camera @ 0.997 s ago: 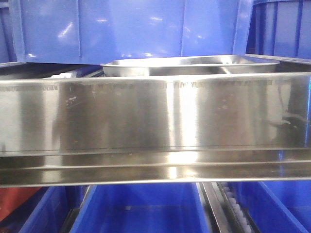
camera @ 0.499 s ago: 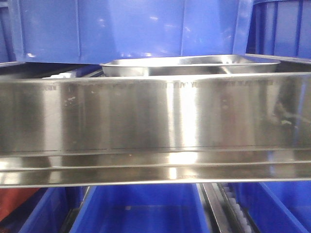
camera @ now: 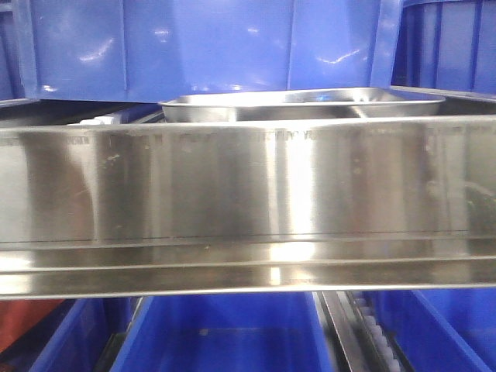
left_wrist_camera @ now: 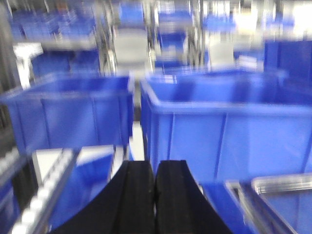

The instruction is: Stack silver trays without gaps

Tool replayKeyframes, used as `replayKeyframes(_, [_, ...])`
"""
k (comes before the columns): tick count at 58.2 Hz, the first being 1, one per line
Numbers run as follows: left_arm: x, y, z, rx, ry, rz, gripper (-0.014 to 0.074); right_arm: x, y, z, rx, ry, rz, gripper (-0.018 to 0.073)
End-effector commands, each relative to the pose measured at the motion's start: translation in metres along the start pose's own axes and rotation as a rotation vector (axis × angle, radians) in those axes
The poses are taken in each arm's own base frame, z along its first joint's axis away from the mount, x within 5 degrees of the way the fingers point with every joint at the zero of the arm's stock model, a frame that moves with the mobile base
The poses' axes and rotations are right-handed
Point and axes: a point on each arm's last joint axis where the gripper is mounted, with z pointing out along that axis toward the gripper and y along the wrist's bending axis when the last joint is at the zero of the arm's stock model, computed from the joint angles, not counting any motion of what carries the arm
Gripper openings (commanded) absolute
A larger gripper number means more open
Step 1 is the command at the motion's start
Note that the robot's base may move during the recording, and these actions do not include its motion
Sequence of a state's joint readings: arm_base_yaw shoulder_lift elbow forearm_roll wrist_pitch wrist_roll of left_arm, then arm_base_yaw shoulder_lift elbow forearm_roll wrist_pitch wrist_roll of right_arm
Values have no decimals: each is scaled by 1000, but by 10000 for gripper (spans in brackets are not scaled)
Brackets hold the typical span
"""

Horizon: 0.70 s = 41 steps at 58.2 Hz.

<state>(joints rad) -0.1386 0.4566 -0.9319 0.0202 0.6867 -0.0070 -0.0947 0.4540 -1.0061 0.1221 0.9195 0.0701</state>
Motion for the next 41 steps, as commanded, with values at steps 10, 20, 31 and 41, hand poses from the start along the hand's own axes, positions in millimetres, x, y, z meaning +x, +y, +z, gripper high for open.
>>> replayKeyframes(10, [-20, -7, 69, 62, 263, -56, -9, -30, 0, 63, 13, 303, -58, -79])
replayKeyframes(20, [-23, -21, 117, 187, 430, -155, -10, -24, 5, 115, -56, 472, -55, -79])
replayKeyframes(31, [-21, -57, 161, 337, 555, -119, -18, -2, 18, 174, -104, 680, -110, -79])
replayKeyframes(41, [-11, -99, 191, 367, 645, -39, -18, 18, 42, 205, -181, 781, -174, -79])
